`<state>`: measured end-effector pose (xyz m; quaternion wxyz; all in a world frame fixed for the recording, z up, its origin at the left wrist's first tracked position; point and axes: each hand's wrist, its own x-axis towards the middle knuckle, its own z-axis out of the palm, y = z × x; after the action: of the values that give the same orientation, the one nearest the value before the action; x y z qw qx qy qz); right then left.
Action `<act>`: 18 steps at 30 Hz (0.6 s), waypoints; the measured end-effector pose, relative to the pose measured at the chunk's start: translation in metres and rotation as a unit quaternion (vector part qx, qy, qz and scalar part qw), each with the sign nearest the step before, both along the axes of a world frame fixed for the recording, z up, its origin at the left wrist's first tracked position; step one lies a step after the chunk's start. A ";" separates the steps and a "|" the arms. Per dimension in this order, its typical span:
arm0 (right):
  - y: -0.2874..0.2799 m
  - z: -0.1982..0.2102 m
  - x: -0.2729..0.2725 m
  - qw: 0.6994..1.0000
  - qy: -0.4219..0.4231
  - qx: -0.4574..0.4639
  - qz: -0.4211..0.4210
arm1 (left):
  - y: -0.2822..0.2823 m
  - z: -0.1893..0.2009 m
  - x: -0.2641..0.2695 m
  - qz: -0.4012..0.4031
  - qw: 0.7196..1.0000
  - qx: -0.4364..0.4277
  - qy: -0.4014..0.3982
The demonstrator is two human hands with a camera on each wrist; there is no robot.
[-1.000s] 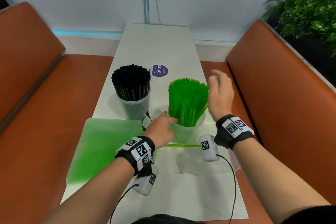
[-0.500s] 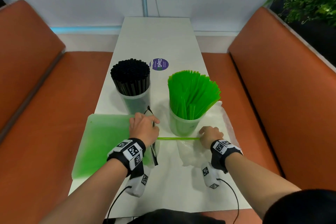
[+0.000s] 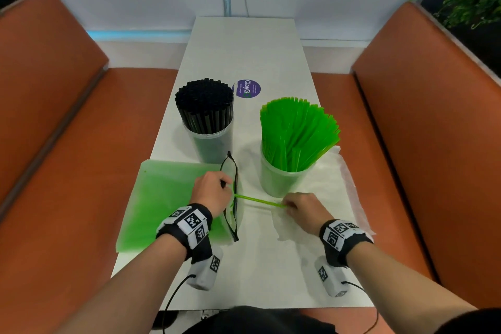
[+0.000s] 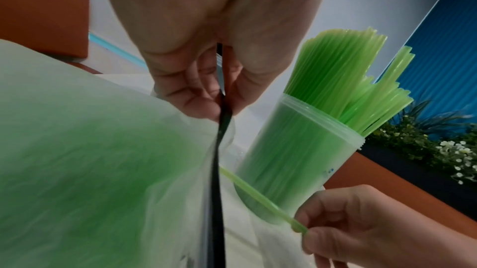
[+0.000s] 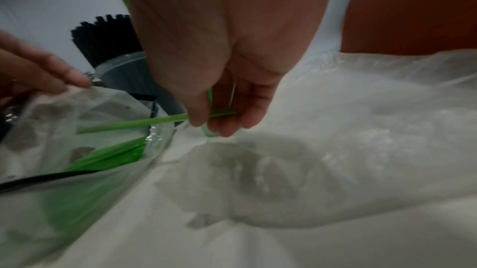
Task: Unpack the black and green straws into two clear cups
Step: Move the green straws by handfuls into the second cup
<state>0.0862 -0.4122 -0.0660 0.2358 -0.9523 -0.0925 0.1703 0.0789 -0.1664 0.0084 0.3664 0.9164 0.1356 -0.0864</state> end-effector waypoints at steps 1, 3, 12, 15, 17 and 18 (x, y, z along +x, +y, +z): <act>0.006 0.002 -0.003 0.999 0.009 0.028 0.013 | -0.001 0.001 0.000 -0.002 1.000 -0.009 -0.003; 0.024 0.008 -0.004 0.996 0.010 0.082 0.018 | -0.003 0.005 0.000 -0.013 0.999 -0.027 -0.013; 0.120 0.028 0.014 0.992 -0.019 0.099 0.070 | 0.002 0.034 -0.013 -0.027 0.993 -0.112 -0.037; 0.134 0.025 0.010 0.983 -0.022 0.133 0.125 | 0.004 0.035 -0.019 -0.019 0.989 -0.141 -0.037; 0.142 0.017 0.004 0.974 -0.004 0.185 0.128 | 0.006 0.035 -0.024 -0.013 0.986 -0.160 -0.036; 0.145 0.013 0.001 0.974 0.011 0.198 0.105 | 0.008 0.035 -0.025 -0.009 0.985 -0.170 -0.033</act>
<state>0.0871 -0.2667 -0.0531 0.4017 -0.8695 -0.2218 0.1827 0.0536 -0.1589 0.0435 0.5207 0.8442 0.0980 -0.0815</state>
